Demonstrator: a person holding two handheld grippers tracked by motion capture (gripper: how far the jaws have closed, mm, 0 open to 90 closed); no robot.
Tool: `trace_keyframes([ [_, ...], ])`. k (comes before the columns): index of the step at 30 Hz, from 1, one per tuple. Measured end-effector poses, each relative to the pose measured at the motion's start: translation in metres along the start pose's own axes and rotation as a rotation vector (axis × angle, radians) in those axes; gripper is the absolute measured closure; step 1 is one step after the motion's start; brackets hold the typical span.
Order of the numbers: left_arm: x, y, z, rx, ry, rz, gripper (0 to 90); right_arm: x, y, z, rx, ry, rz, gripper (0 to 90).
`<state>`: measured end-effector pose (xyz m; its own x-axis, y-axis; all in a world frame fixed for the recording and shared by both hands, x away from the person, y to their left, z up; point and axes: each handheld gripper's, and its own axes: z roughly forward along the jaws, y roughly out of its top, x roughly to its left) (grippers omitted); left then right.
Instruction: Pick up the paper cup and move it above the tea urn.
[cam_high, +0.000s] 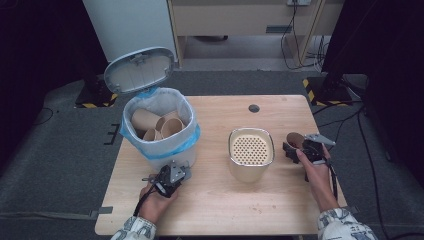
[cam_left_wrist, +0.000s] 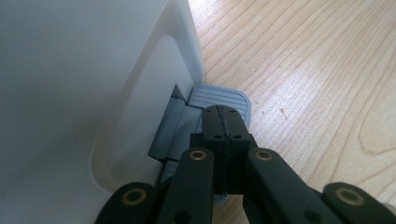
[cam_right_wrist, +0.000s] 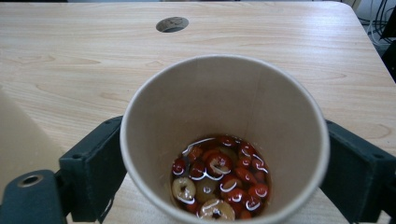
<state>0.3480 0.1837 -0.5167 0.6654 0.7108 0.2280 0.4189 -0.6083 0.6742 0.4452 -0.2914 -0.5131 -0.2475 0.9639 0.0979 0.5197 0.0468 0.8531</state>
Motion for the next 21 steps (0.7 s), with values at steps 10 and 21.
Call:
trace_keyframes([
  [10,0.0,0.0,0.0,0.0,0.001,0.0,89.9,-0.001,-0.003,0.009,-0.009,-0.013,-0.03,26.6],
  [21,0.0,0.0,0.0,0.003,0.002,0.002,89.9,0.0,0.008,-0.004,-0.07,0.032,-0.102,31.0],
])
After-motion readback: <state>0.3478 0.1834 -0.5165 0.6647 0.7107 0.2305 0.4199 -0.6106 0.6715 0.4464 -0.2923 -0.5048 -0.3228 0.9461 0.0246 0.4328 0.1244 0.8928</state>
